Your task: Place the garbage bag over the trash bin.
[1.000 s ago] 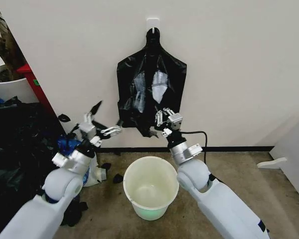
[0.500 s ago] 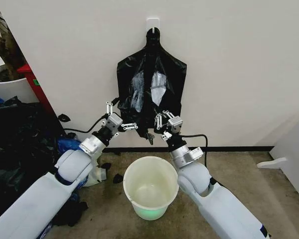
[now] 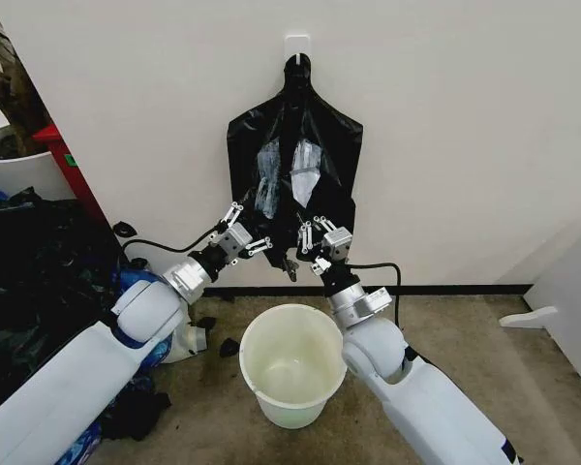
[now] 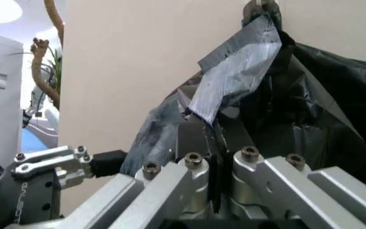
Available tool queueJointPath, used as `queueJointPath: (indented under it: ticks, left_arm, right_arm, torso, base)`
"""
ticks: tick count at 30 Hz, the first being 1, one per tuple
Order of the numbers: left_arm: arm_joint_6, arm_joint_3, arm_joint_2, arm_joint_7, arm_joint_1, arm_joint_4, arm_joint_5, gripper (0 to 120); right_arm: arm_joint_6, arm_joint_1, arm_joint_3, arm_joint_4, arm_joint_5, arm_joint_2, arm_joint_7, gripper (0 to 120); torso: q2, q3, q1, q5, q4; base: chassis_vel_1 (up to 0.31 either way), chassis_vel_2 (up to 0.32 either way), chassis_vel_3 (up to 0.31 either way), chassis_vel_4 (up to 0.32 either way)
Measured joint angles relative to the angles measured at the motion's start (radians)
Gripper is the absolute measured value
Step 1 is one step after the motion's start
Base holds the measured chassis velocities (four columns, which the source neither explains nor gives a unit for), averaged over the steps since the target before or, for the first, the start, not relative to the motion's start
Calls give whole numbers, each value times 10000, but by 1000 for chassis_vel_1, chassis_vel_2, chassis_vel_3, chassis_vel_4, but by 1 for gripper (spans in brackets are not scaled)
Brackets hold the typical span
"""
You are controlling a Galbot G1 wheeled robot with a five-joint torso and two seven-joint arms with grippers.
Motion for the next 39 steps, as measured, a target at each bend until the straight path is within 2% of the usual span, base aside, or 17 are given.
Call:
queueJointPath:
  ticks: [4, 6, 8, 11, 13, 14, 17, 20, 27, 32, 34, 35, 39]
  left_arm:
    - [570, -274, 8, -321, 248, -159, -316, 30]
    - [619, -356, 10, -348, 292, -190, -426, 26]
    - [649, -592, 4, -374, 401, -279, -686, 18]
    - [552, -930, -40, -367, 581, -429, -1320, 7]
    - [72, -1192, -94, -103, 744, -469, -2062, 0]
    - [72, -1192, -94, -103, 744, -469, -2062, 0]
    - [-928, -1651, -260, 607, 1028, -464, -3070, 0]
    - [-1608, -2021, -458, 939, 1374, -486, -3612, 0]
    - [-2419, -2301, -782, 988, 2301, -840, -3574, 0]
    - [-3093, -2353, -109, 797, 3224, -1114, -2888, 0]
    - [-3174, -2356, 6, 776, 3283, -1164, -2862, 0]
    - [-3294, -2389, 170, 728, 3428, -1326, -2900, 0]
    - [-3407, -2494, 351, 691, 3660, -1929, -3643, 0]
  right_arm:
    - [1, -71, 43, 56, -11, -63, -6, 0]
    - [2, -88, 53, 70, -12, -73, -6, 0]
    - [2, -132, 76, 108, -17, -98, -6, 0]
    - [2, -210, 122, 167, -26, -141, -6, 0]
    - [7, -288, 180, 232, -32, -211, -2, 0]
    - [7, -288, 180, 232, -32, -211, -2, 0]
    - [27, -491, 269, 449, 46, -414, 77, 0]
    - [-16, -903, 213, 915, 480, -842, 414, 0]
    - [-75, -2247, 197, 2176, 1090, -1790, 947, 0]
    - [226, -4195, 779, 3418, 625, -2127, 855, 0]
    - [281, -4423, 880, 3551, 496, -2127, 804, 0]
    - [433, -4945, 1101, 3897, 142, -2107, 676, 0]
    - [801, -5689, 1504, 4637, -740, -1922, 448, 0]
  torso:
    - [0, 0, 0, 0, 0]
    - [0, 0, 0, -1, 0]
    - [0, 0, -1, 0, 0]
    - [0, 0, -1, 1, 0]
    - [0, 0, -1, 0, 0]
    - [0, 0, -1, 0, 0]
    - [0, 0, -1, 2, 0]
    - [0, -1, -2, 5, -1]
    - [0, -1, -1, 1, -2]
    - [0, -2, -2, 1, 5]
    - [0, -2, -1, 1, 2]
    - [1, -4, -2, 1, -7]
    - [1, -2, -2, 1, 1]
  base:
    - [0, 0, 0, 0]
    - [0, 0, 0, 0]
    - [0, 0, 0, 0]
    - [0, 0, 0, 0]
    - [0, 0, 0, 0]
    - [0, 0, 0, 0]
    - [0, 0, 0, 0]
    - [0, 0, 0, 0]
    - [0, 0, 0, 0]
    - [0, 0, 0, 0]
    - [0, 0, 0, 0]
    - [0, 0, 0, 0]
    - [0, 0, 0, 0]
